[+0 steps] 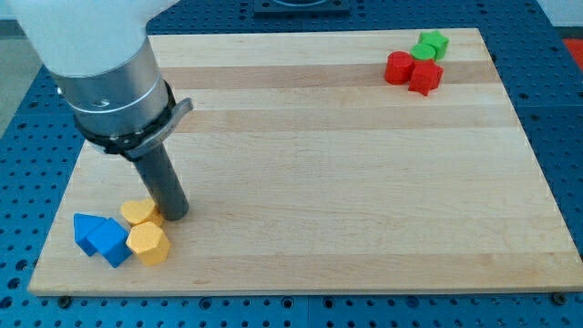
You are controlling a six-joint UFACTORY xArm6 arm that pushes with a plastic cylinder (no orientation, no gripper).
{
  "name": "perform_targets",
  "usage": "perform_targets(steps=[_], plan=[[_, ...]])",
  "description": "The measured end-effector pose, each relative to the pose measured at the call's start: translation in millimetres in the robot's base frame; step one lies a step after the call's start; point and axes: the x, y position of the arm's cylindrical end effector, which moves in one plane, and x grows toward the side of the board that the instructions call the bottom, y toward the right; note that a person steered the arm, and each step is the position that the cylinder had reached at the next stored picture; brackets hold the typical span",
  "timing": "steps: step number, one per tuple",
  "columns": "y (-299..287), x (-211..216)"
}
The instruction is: Push the group of blocks slightly left
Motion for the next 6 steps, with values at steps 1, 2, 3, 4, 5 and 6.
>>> perform_targets(steps=[1, 2, 3, 4, 5, 6], plan=[[-10, 0], [-13, 0], [32, -17], [93, -52], [146, -85], [196, -117]])
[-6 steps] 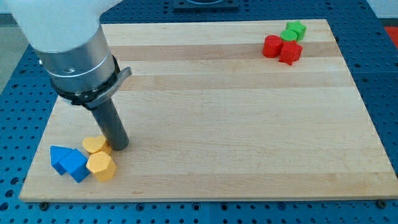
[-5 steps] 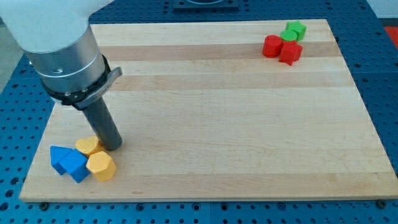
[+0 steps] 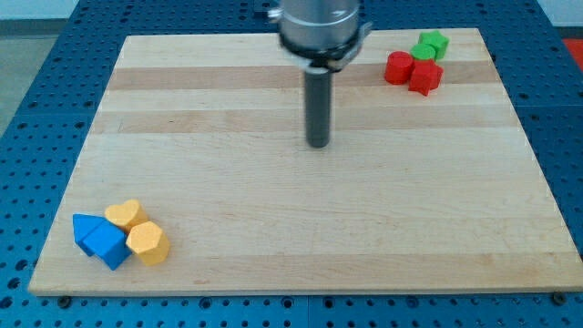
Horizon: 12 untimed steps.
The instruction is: Push the group of blocks slightly left
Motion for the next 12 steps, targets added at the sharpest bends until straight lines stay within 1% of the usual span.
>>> perform_targets(steps=[2, 3, 4, 5, 6, 7, 8, 9, 11, 12], plan=[[78, -41], [119, -15], [184, -10], [244, -15], [268, -79], [266, -159], [244, -216], [206, -223], [195, -219], [187, -204]])
